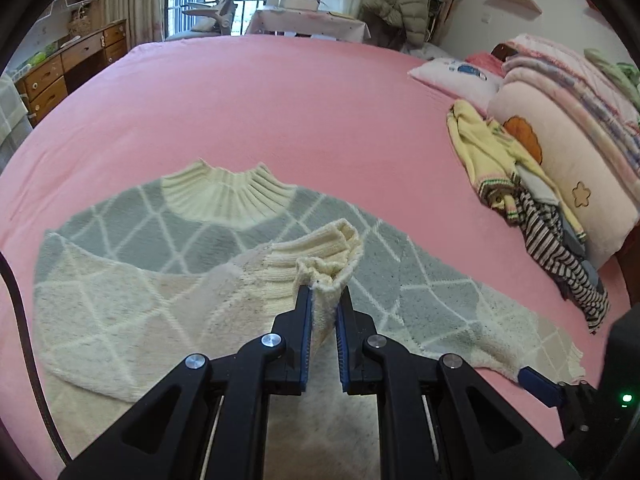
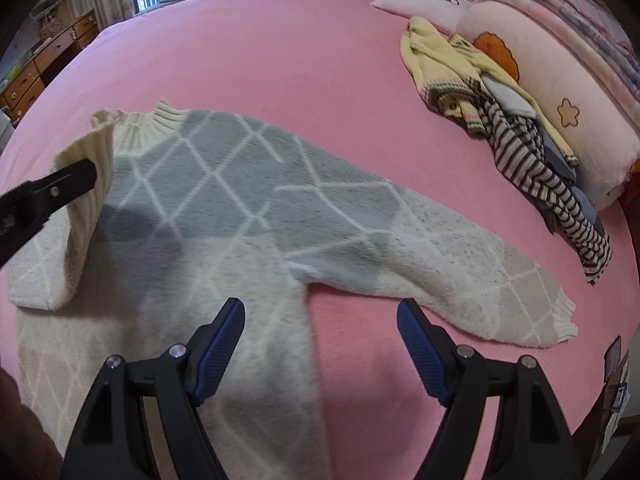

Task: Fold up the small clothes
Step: 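Carry the cuff with the left gripper across the sweater body and lay it down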

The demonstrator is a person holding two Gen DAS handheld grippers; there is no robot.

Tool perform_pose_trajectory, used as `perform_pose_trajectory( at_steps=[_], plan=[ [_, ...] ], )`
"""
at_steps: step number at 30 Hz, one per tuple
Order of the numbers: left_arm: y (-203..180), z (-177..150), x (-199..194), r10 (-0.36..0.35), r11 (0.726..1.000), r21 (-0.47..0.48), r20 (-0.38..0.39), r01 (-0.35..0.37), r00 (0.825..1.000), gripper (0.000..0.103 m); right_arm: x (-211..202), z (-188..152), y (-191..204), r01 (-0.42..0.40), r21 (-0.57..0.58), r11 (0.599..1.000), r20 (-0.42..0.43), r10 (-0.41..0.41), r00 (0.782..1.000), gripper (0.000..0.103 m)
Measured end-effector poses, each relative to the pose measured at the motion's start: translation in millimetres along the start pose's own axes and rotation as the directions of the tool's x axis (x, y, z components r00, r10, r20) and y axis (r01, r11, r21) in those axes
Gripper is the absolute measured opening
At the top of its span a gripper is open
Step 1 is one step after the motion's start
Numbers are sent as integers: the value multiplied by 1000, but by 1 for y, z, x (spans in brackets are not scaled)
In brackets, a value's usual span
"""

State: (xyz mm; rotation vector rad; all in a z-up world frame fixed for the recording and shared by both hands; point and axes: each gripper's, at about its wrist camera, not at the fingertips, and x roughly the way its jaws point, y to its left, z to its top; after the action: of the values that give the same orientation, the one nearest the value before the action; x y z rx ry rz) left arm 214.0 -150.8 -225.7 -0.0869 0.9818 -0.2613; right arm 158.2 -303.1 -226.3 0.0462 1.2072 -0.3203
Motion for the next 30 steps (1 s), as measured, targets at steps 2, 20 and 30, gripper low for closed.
perform_pose_trajectory(
  at_steps=[2, 20, 30],
  plan=[
    [-10, -4, 22, 18, 1000, 21, -34, -18, 999, 10, 10, 1, -9, -9, 1, 1000, -10, 9, 1000, 79],
    [94, -34, -35, 211, 977, 31, -82, -209, 974, 66, 25, 24, 11, -210, -13, 978, -15, 210, 978, 79],
    [246, -19, -53, 463, 876, -107, -87, -471, 882, 66, 64, 38, 54, -296, 12, 955, -93, 295, 951, 79]
  ],
)
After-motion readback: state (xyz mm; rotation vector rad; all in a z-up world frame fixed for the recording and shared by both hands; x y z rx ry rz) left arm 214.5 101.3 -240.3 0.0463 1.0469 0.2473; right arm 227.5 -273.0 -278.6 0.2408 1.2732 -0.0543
